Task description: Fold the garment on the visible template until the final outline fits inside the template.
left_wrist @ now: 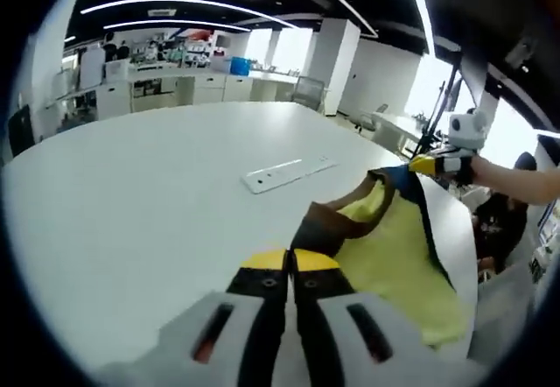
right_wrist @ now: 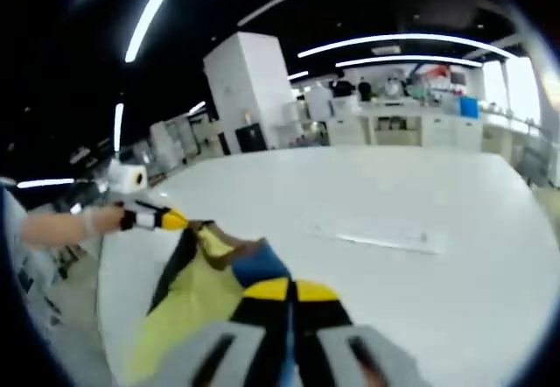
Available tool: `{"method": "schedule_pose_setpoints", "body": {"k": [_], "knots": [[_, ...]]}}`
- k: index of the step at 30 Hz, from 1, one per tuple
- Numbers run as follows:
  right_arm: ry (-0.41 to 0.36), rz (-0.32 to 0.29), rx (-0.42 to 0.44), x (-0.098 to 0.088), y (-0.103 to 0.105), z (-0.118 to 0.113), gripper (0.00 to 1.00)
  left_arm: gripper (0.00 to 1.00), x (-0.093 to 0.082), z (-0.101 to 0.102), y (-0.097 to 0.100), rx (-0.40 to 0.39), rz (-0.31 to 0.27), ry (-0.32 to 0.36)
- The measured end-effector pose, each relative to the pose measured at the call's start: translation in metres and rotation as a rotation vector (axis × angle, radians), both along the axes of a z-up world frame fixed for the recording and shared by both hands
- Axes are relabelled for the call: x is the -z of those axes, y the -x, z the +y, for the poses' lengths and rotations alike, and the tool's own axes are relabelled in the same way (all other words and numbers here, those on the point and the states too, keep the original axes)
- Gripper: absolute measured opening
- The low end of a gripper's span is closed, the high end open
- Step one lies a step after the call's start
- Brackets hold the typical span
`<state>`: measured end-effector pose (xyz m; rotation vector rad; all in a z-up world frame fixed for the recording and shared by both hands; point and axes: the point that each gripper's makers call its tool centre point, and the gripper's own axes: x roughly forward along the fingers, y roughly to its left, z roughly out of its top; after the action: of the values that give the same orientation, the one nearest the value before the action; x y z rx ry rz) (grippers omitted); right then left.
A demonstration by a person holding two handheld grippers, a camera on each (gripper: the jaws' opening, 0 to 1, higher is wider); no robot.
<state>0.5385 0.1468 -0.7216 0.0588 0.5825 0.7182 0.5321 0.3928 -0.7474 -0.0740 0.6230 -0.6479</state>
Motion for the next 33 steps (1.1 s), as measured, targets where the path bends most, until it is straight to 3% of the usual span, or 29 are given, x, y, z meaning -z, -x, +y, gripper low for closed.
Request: {"method": "schedule_pose_setpoints", "body": {"k": [4, 11, 17, 33], "knots": [[0.023, 0.027, -0.001, 0.023, -0.012, 0.004, 0.00, 0.00, 0.027, -0.002, -0.007, -0.015, 0.054, 0.005], [0.065, 0.109, 0.013, 0.072, -0.029, 0.007, 0.00, 0.00, 0.056, -0.005, -0.010, -0.024, 0.100, 0.002], [0.094, 0.155, 0.035, 0.100, -0.037, 0.003, 0.00, 0.00, 0.080, -0.003, -0.023, -0.022, 0.126, -0.022], [0.132, 0.186, 0.036, 0.122, -0.035, 0.001, 0.00, 0.00, 0.091, 0.004, -0.027, 0.012, 0.114, -0.084]]}}
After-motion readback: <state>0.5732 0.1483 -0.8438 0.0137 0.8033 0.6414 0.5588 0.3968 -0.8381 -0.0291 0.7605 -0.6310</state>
